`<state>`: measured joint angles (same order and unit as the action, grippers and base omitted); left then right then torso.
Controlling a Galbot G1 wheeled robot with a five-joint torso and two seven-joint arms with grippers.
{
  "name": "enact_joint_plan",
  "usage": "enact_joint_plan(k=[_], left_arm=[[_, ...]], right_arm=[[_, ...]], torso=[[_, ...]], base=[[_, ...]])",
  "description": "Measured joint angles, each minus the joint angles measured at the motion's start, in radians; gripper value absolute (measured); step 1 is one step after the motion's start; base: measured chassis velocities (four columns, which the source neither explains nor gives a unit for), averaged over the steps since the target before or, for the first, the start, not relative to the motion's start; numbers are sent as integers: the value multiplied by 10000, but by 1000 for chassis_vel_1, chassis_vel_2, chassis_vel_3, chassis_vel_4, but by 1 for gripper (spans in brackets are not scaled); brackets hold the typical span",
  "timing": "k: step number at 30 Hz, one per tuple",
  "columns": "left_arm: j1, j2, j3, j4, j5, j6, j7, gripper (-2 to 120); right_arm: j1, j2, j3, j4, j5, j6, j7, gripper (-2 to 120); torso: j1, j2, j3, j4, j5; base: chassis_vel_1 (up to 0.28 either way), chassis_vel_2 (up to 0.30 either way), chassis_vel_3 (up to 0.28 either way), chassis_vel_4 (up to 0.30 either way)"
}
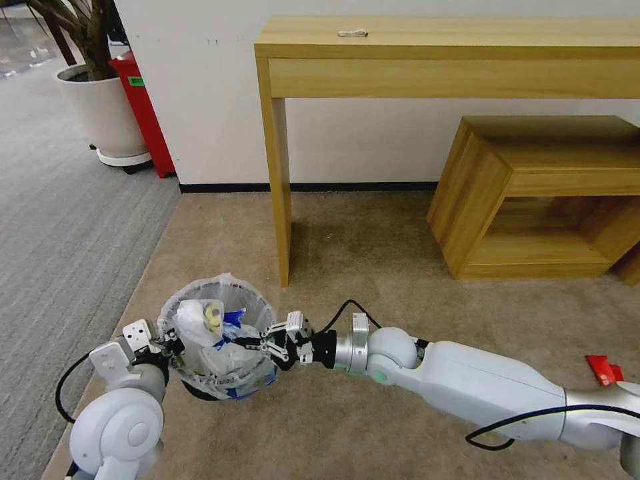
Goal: Pick up the trash bin and place the garbage on the floor into it.
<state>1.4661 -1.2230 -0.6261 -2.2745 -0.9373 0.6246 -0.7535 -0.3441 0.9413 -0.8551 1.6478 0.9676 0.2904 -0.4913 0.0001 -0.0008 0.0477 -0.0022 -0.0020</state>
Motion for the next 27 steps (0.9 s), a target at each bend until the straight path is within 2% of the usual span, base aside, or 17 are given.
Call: enact_joint_plan(k=[3, 25, 27], left_arm=[[42, 46, -65, -182, -348, 101, -178, 1], [352, -59, -1, -677, -372, 135, -186, 1], [354, -59, 6, -683, -368, 135, -182, 1]], right_arm=[[4, 41, -41, -63, -27, 5, 19, 0], [239, 408, -318, -614, -280, 47, 709, 0], [251, 414, -333, -651, -287, 58, 716, 4]], torso=[[0, 0, 0, -1, -1], [0, 0, 1, 0, 0], [0, 0, 1, 0, 0]], base=[[0, 0, 0, 0], [0, 0, 0, 0], [0, 0, 0, 0]])
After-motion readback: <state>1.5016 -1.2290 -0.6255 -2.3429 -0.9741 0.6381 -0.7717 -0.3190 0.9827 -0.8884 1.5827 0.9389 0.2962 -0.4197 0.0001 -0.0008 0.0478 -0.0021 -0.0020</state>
